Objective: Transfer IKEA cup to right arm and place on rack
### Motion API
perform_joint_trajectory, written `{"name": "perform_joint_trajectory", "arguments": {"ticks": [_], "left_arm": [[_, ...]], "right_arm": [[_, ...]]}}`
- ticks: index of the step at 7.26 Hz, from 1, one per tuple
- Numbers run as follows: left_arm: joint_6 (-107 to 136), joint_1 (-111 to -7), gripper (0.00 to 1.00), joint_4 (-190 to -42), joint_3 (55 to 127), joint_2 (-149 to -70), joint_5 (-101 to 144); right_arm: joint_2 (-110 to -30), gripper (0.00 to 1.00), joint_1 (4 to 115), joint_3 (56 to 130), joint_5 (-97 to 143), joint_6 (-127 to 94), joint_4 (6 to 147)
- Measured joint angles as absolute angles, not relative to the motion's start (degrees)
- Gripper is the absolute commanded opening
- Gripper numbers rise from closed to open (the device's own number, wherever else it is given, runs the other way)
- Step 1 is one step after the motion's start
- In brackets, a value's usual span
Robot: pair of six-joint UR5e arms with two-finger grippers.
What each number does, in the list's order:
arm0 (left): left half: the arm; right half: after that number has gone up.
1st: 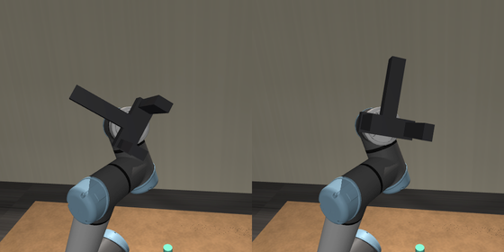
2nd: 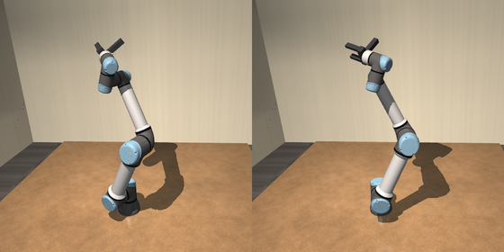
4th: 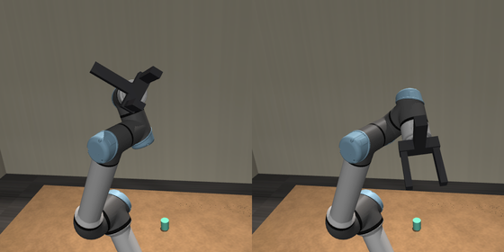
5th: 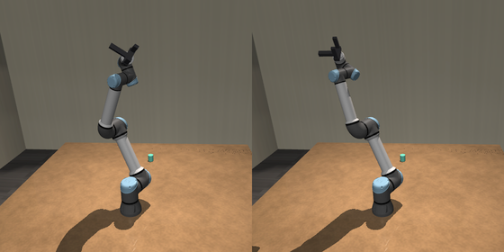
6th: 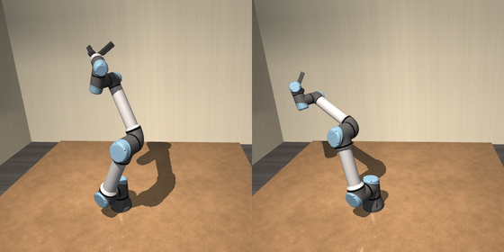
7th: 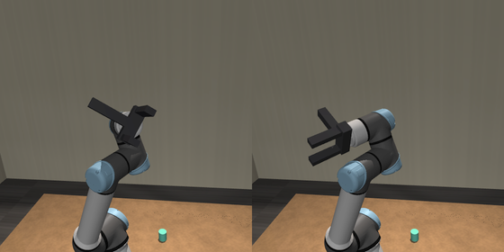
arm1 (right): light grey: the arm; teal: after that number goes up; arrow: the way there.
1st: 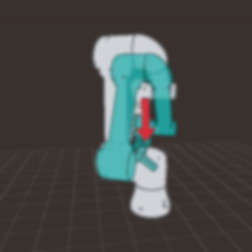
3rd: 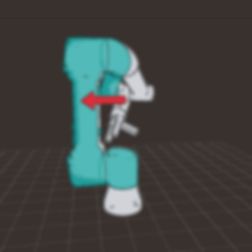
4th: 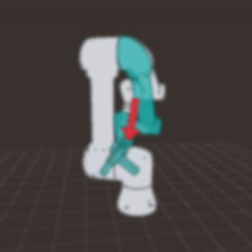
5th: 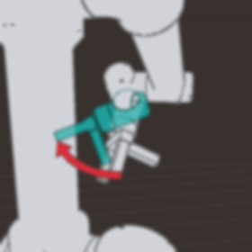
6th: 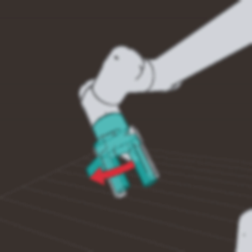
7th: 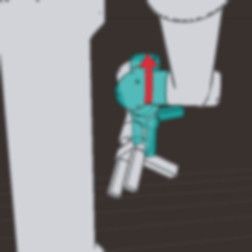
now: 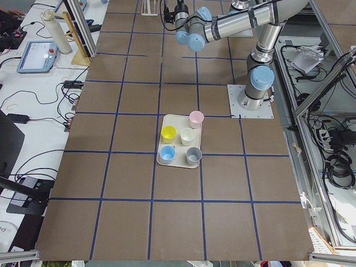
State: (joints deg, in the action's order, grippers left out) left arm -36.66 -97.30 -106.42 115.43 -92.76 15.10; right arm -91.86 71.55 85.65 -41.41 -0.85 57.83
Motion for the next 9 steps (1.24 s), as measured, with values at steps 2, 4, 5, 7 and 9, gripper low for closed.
{"name": "perform_joint_trajectory", "arguments": {"ticks": [2,4,5,7,9], "left_arm": [[-36.71,-98.67,0.00,-106.20,115.27,-92.57,17.39],[-36.74,-99.13,0.00,-105.76,115.28,-92.94,18.20],[-36.74,-99.27,0.00,-105.68,115.30,-92.97,18.28],[-36.74,-99.44,0.00,-105.61,115.37,-92.94,18.29],[-36.74,-99.49,0.00,-105.62,115.43,-92.83,18.28]], "right_arm": [[-92.21,1.00,71.52,85.39,-38.53,-11.94,57.59],[-92.55,1.00,71.47,84.97,-37.87,-25.73,56.08],[-92.53,1.00,71.43,84.85,-37.84,-32.15,55.02],[-92.32,1.00,70.49,84.85,-38.07,-37.95,49.91],[-92.28,1.00,69.04,84.99,-38.24,-38.56,45.52]]}}
